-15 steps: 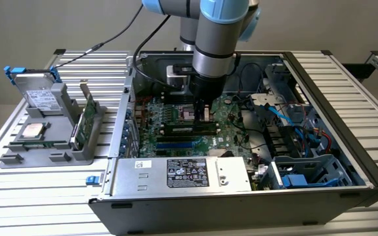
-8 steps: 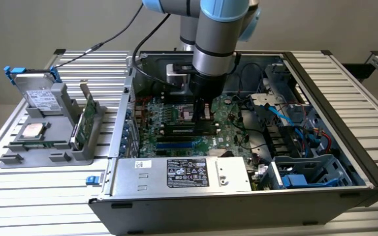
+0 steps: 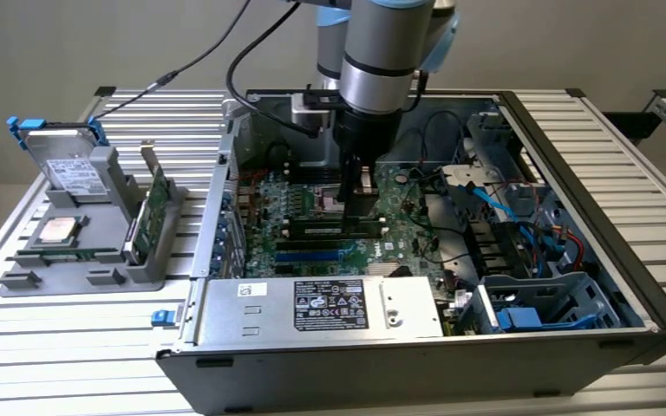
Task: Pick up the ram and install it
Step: 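Insert the ram into the slot, then press down the ram until it locks into place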
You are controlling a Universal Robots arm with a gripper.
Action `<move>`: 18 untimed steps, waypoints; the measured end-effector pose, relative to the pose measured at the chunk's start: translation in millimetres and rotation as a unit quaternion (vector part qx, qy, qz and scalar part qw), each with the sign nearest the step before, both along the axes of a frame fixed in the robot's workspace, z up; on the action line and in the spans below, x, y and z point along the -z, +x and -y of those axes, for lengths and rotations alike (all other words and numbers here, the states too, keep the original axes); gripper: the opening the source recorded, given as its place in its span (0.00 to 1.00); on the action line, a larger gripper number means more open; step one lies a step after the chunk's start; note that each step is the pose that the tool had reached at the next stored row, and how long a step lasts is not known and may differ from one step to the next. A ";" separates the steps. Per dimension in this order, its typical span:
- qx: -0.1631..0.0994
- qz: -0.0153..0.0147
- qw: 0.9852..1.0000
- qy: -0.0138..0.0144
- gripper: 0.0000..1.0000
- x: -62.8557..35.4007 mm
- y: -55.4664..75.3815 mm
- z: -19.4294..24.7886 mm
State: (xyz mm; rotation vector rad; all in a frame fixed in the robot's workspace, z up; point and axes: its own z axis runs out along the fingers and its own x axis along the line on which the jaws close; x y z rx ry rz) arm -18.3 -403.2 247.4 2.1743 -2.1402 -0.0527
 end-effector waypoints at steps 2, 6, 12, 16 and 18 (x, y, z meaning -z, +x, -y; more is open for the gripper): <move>0.000 0.000 1.000 0.000 0.52 -0.1 0.0 0.0; 0.000 0.000 1.000 0.000 0.37 -0.3 0.0 0.0; 0.000 0.000 1.000 0.000 0.13 -0.3 0.0 0.0; 0.000 0.000 1.000 0.000 0.10 -0.4 0.0 0.0; 0.000 0.000 1.000 0.000 0.10 -0.4 0.0 0.0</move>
